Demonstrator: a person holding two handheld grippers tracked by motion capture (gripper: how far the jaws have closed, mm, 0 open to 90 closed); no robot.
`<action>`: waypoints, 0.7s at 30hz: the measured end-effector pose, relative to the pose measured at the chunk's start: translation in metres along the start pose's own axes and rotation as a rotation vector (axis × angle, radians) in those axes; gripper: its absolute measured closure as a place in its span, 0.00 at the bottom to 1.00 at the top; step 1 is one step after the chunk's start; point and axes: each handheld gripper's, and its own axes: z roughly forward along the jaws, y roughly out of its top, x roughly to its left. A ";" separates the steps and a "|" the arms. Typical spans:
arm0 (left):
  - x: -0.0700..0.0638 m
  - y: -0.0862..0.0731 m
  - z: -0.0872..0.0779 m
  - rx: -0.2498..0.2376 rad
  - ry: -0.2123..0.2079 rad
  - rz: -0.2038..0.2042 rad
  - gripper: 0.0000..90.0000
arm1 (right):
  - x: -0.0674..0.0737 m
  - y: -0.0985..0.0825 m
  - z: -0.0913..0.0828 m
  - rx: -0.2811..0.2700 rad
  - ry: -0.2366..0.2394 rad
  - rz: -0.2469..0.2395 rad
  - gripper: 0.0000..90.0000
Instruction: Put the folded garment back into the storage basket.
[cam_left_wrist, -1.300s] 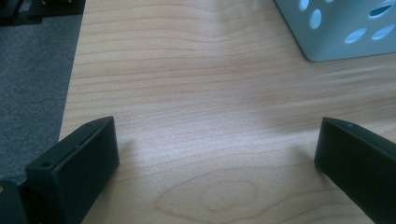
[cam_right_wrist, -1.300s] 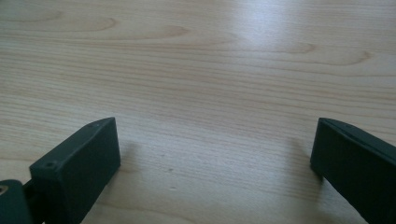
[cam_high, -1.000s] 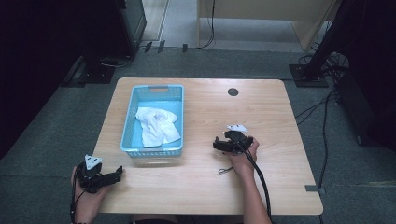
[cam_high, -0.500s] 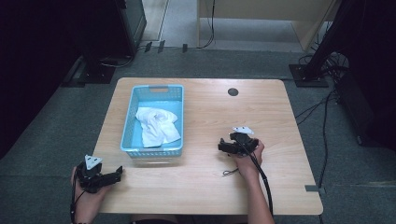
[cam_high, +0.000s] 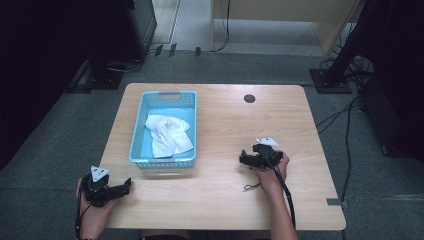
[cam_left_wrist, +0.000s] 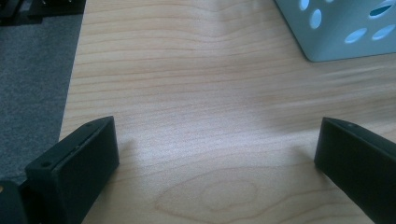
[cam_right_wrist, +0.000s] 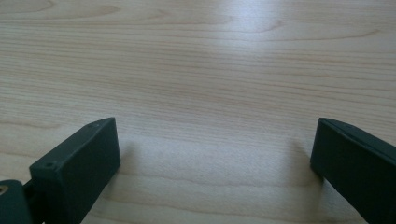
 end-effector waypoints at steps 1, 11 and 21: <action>0.000 0.000 0.000 -0.001 0.000 0.000 0.00 | -0.001 -0.001 0.000 -0.001 -0.003 0.002 0.00; 0.000 0.000 0.000 0.000 0.000 0.000 0.00 | -0.012 -0.004 -0.005 0.001 -0.011 0.013 0.00; 0.000 0.000 0.000 0.000 0.000 0.001 0.00 | -0.025 -0.009 -0.010 -0.001 -0.025 0.023 0.00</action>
